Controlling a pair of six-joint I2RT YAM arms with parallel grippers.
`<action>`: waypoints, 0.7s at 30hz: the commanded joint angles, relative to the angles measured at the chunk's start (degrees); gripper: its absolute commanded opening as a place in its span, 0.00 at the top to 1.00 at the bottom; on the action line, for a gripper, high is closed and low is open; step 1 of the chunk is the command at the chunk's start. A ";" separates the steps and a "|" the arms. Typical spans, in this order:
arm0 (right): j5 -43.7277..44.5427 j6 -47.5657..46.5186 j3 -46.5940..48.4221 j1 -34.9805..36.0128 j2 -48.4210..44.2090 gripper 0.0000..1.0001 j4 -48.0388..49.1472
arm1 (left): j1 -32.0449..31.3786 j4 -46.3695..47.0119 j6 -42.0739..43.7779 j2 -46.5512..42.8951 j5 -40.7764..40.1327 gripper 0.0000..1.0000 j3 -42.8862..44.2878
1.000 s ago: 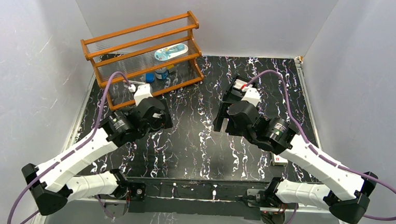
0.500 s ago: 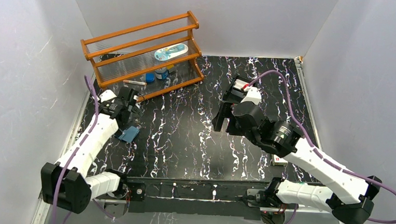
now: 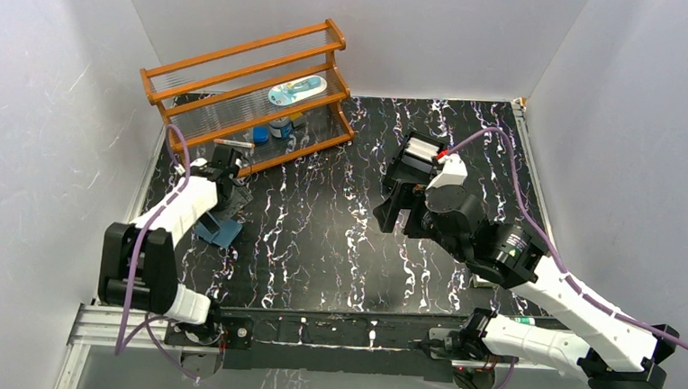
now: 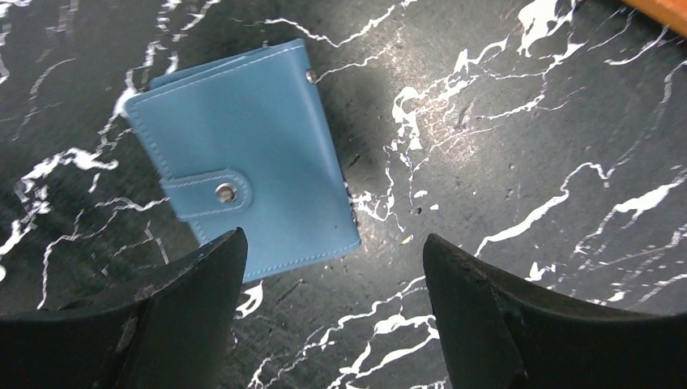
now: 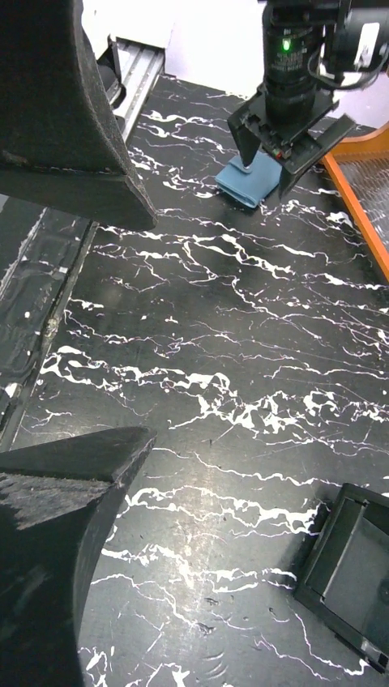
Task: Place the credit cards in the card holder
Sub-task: Move the card holder to the center of the board.
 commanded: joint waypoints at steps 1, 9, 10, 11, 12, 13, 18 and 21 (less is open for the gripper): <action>2.66 -2.74 0.47 -0.20 -0.64 0.02 2.26 | 0.39 2.69 6.42 4.59 4.09 0.22 0.29; 4.99 -2.89 0.33 -0.17 -1.05 0.02 1.58 | -1.15 7.96 12.55 2.51 14.53 0.23 -3.87; 5.15 -2.62 0.28 -0.18 -1.06 0.01 1.60 | -2.07 8.57 12.00 2.15 15.68 0.25 -4.70; 5.24 -2.56 0.34 -0.21 -1.06 0.02 1.72 | -3.29 8.90 11.01 2.06 16.22 0.26 -5.33; 5.30 -2.60 0.55 -0.19 -0.99 0.02 1.65 | -4.55 9.31 9.87 2.05 16.72 0.27 -5.98; 5.45 -2.62 0.81 -0.24 -0.84 0.02 1.46 | -6.25 9.82 8.90 2.19 17.28 0.28 -6.47; 7.05 -2.88 1.33 -0.17 -0.40 0.02 0.24 | -16.10 12.70 3.90 5.71 19.13 0.29 -4.81; 7.81 -2.67 1.56 -0.23 0.35 0.02 -0.47 | -21.68 13.57 2.55 9.02 20.55 0.31 -0.48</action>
